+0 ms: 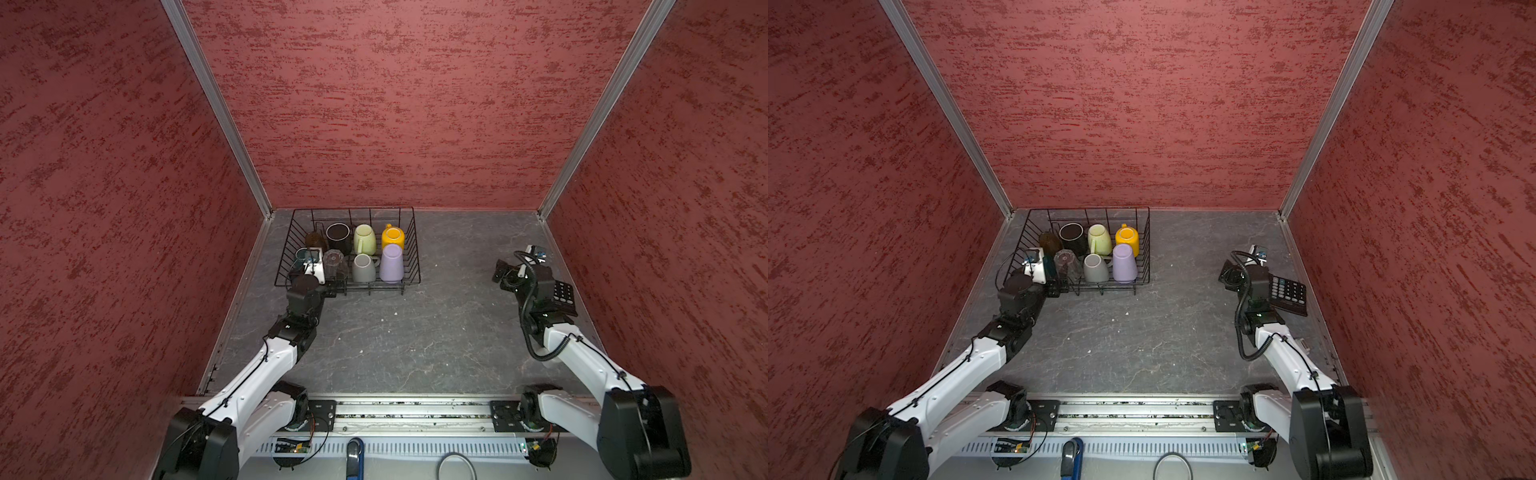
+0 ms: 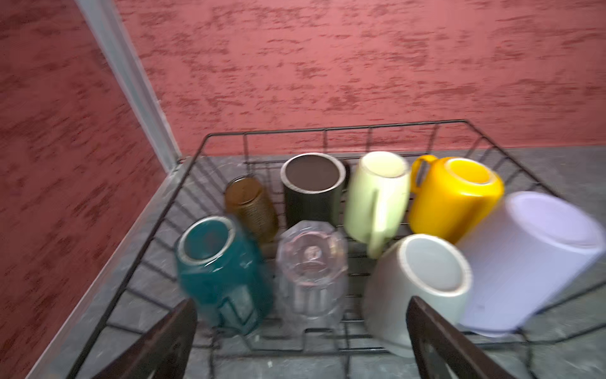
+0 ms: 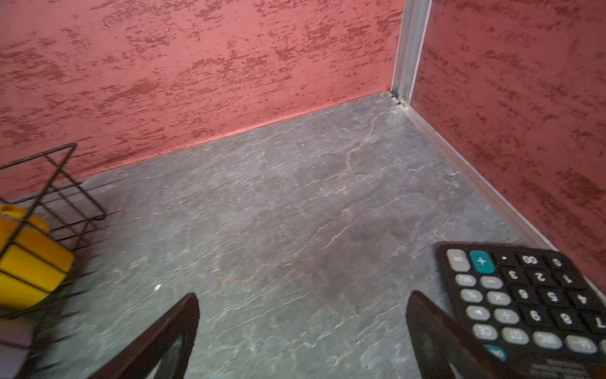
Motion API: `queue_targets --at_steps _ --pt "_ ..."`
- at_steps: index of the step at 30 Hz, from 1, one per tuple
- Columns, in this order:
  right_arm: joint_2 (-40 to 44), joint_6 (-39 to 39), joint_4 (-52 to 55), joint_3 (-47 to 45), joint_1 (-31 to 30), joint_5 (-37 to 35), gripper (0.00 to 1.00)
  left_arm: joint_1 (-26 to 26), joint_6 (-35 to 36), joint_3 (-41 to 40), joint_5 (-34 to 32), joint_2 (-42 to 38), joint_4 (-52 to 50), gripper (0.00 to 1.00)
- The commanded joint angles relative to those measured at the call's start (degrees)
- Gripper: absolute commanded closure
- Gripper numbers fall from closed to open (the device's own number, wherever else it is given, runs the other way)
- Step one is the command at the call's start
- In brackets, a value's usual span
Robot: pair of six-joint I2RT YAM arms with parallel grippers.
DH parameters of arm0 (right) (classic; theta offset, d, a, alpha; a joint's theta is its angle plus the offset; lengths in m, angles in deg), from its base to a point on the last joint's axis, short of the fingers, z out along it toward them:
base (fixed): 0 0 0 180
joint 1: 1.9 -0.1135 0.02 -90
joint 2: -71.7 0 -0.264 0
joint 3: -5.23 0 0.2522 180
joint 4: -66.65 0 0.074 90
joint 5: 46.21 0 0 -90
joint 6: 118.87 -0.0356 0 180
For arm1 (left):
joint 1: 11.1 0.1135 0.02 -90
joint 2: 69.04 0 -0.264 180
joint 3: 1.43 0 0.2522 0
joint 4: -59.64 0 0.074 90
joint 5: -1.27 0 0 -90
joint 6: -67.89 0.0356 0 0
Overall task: Load cups into a dish rack
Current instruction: Reset both arms
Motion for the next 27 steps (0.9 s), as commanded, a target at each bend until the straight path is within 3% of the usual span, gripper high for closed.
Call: queue_targets --at_steps 1,7,9,15,17,19,22,27 --pt "-3.4 5.1 -17.8 -3.8 1.6 -2.9 0.01 3.8 -1.9 -4.9 -0.9 2.0 14.2 0.01" --pt "-13.0 11.3 -38.1 -9.5 3.1 -1.1 0.01 5.1 0.9 -8.8 -1.9 13.7 27.1 0.0" --pt "-16.5 12.6 -43.2 -10.5 3.1 0.4 0.01 6.6 0.7 -8.4 1.9 16.4 30.1 0.0" --pt "-25.1 12.2 -61.0 -15.9 4.1 1.7 0.01 7.8 2.8 -5.6 4.9 28.0 39.3 0.0" --pt "-23.8 11.9 -57.2 -15.2 4.1 1.6 0.01 7.9 3.3 -5.4 4.3 31.0 43.3 0.0" --pt "-24.3 11.5 -56.7 -14.6 4.1 0.2 0.01 9.0 1.2 -4.6 4.8 29.4 38.8 0.0" --pt "-24.3 11.2 -54.9 -13.5 4.0 -1.3 0.01 10.1 -0.4 -4.9 4.4 30.3 40.2 0.0" --pt "-24.8 11.6 -61.7 -16.6 3.8 -0.6 0.01 10.3 -0.6 -4.3 4.5 30.4 39.2 0.0"
